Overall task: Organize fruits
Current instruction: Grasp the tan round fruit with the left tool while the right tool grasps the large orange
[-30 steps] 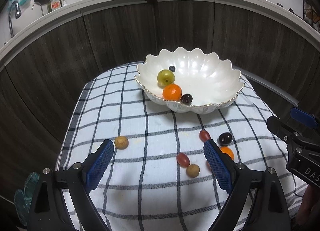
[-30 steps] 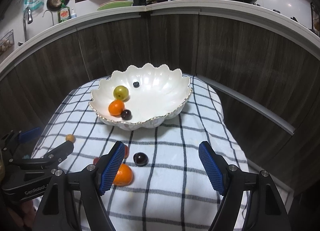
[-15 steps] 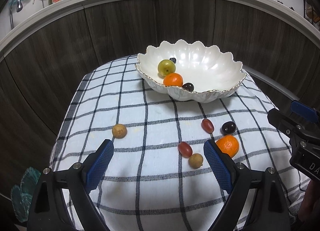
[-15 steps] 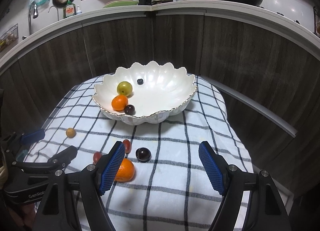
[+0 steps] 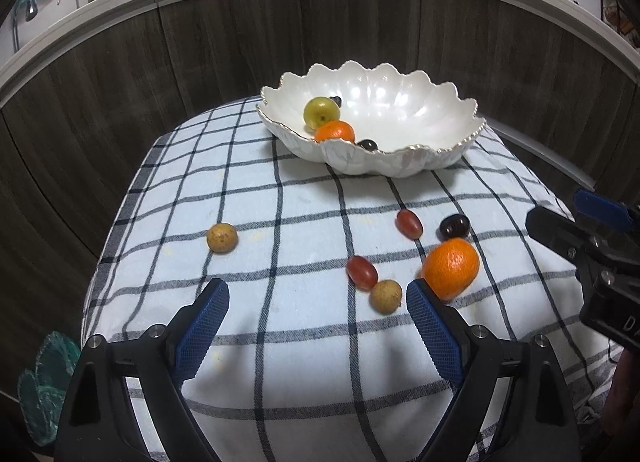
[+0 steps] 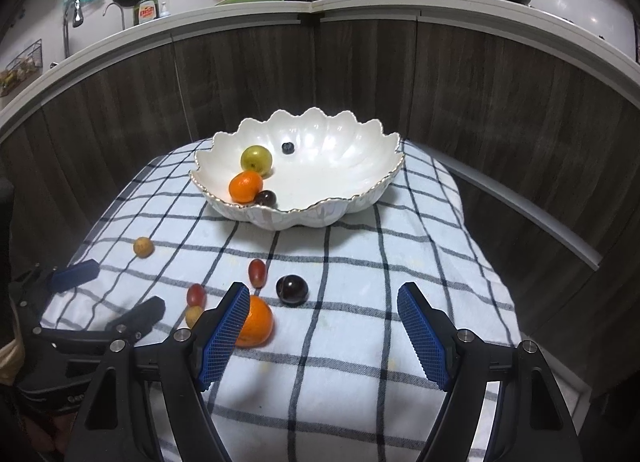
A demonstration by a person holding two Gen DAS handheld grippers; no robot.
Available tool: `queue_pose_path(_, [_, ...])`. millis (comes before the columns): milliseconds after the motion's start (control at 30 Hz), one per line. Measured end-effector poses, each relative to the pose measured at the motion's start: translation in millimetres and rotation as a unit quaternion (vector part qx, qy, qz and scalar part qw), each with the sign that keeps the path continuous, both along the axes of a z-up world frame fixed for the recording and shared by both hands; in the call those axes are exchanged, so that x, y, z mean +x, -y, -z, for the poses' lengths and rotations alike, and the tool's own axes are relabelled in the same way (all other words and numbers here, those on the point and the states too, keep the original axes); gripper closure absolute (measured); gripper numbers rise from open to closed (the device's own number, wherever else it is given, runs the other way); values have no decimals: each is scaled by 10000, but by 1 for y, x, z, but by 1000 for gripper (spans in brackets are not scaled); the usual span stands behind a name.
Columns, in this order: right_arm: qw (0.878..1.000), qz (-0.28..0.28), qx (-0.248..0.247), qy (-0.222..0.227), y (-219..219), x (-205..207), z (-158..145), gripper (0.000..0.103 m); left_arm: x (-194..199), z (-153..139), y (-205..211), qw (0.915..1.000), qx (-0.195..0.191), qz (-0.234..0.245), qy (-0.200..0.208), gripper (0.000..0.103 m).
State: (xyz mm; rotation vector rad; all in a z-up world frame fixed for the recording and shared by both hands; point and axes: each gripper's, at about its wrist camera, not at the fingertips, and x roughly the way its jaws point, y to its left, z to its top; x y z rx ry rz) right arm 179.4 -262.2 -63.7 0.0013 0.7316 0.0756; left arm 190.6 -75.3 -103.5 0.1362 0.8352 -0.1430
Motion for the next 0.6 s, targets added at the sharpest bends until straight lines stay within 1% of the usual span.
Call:
queue_pose_path(67, [10000, -32, 46, -31, 0, 1, 2, 26, -1, 4, 2, 10000, 48, 39, -13, 14])
queue_pose_path(167, [9999, -79, 77, -64, 1, 2, 4, 26, -4, 10, 6, 9999, 0, 84, -89, 16])
queue_pose_path(367, [9993, -265, 201, -143, -2, 3, 8, 26, -6, 19, 15, 9994, 43, 308, -156, 22])
queue_pose_path(500, [9982, -494, 266, -224, -8, 5, 12, 26, -6, 22, 17, 9990, 8, 424, -141, 30])
queue_pose_path(600, [9972, -653, 269, -252, -14, 6, 15, 26, -5, 25, 20, 9987, 6, 490, -164, 34])
